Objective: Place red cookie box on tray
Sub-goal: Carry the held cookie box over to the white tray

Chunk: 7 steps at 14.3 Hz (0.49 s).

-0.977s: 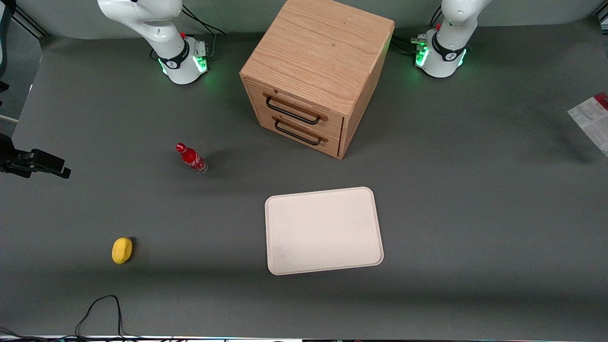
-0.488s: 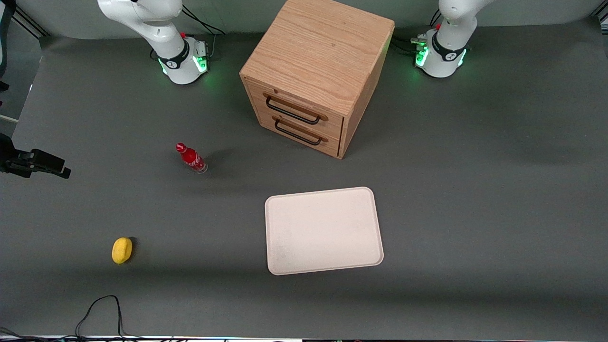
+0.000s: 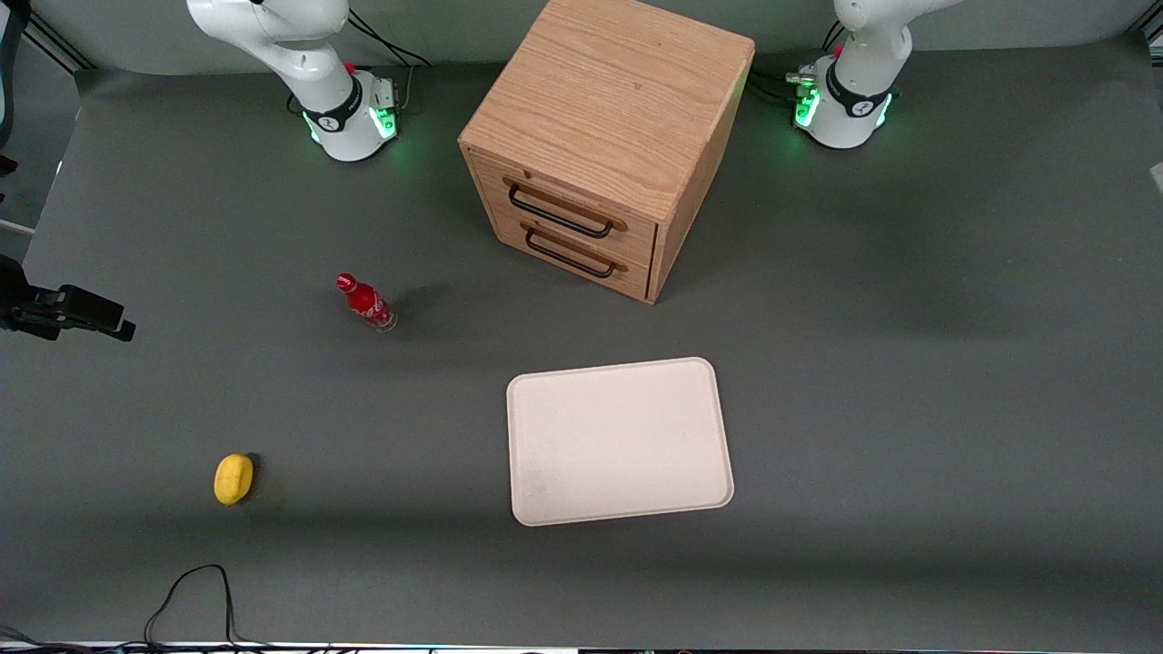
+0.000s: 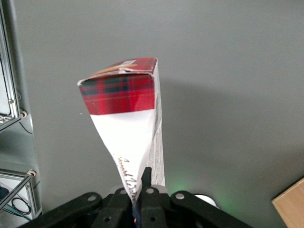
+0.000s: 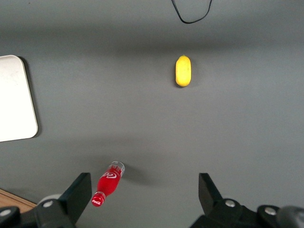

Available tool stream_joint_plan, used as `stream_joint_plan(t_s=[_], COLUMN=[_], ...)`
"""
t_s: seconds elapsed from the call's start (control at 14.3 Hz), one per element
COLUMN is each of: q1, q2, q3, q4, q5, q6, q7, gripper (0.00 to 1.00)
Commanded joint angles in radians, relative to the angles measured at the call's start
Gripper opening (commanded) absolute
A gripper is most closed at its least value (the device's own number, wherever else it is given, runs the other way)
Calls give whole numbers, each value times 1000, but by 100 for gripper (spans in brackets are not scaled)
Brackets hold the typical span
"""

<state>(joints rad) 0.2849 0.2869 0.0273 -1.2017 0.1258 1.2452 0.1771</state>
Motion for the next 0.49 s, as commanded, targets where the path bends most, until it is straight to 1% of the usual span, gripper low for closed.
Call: stream_joint_plan(t_s=[0.0, 0.07, 0.21, 0.42], q1=[-108, -128, -180, -230], q2=[20, 24, 50, 110], q3=[-47, -78, -154, -260], q4=[47, 45, 48, 48], q5=[-30, -54, -60, -60], q6=[-39, -33, -18, 100], q7=[-192, -259, -419, -603], gripper=[0, 0, 0, 0])
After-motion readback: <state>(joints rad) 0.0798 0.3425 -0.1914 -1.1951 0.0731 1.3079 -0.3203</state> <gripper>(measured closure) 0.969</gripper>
